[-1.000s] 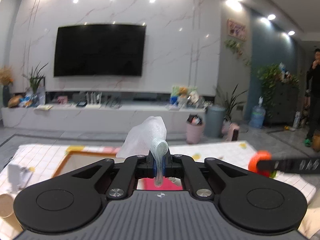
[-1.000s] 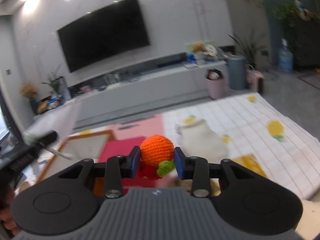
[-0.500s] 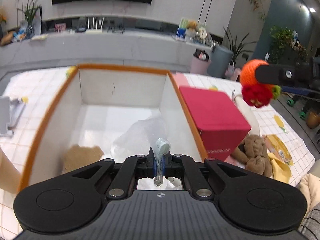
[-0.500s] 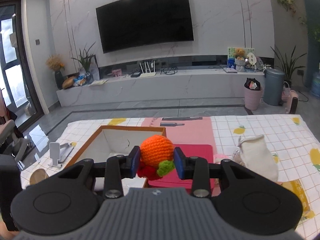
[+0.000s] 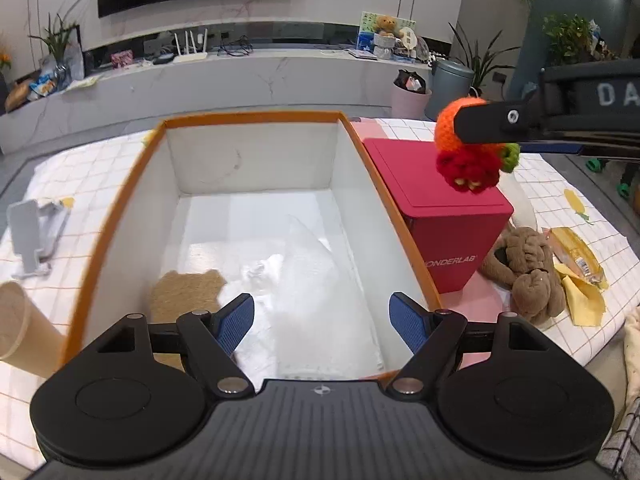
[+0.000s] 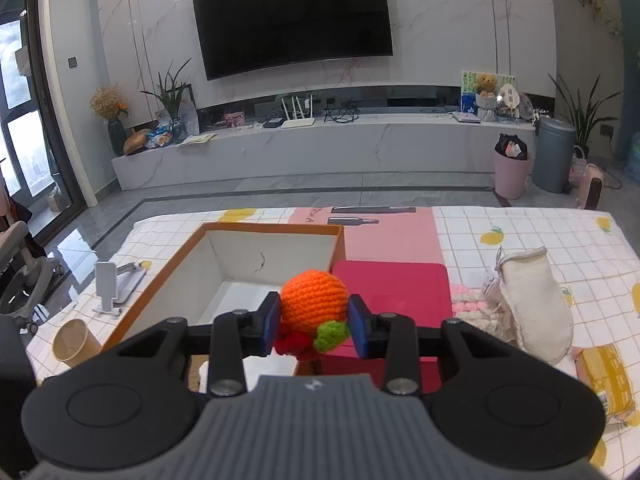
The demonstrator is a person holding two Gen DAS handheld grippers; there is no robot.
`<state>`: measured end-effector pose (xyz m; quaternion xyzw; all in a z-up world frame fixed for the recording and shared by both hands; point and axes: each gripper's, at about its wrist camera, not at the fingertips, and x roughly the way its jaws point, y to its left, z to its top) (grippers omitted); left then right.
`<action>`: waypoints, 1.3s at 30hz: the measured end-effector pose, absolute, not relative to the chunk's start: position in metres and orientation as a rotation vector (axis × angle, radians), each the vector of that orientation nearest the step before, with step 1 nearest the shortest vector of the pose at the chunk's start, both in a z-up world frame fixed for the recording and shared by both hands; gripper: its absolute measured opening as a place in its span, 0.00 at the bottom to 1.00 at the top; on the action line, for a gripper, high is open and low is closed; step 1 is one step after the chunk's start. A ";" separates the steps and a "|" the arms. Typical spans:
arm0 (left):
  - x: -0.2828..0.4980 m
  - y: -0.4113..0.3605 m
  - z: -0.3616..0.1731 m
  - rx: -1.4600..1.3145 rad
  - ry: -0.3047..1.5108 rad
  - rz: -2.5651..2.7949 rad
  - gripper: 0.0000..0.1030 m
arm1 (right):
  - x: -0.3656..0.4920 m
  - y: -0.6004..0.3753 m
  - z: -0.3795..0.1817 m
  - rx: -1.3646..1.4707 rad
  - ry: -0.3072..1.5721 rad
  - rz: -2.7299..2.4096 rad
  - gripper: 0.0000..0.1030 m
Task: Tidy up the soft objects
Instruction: 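Open the left tool over the orange box while the right tool carries the knitted fruit toward it, then open the right tool to drop the orange knitted fruit into the box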
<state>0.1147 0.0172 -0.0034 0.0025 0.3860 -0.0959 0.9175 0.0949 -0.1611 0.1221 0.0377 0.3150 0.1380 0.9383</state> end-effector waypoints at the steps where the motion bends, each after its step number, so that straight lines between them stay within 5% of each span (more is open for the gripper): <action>1: 0.113 0.020 0.000 0.000 0.786 -0.176 0.88 | 0.096 -0.161 0.123 0.078 0.647 0.288 0.35; 15: 0.110 0.118 0.031 -0.144 0.729 0.139 0.88 | 0.125 -0.106 0.128 0.008 0.730 0.375 0.35; 39: 0.126 0.173 -0.015 -0.420 0.830 0.164 0.88 | 0.236 0.016 0.001 0.096 1.057 0.338 0.35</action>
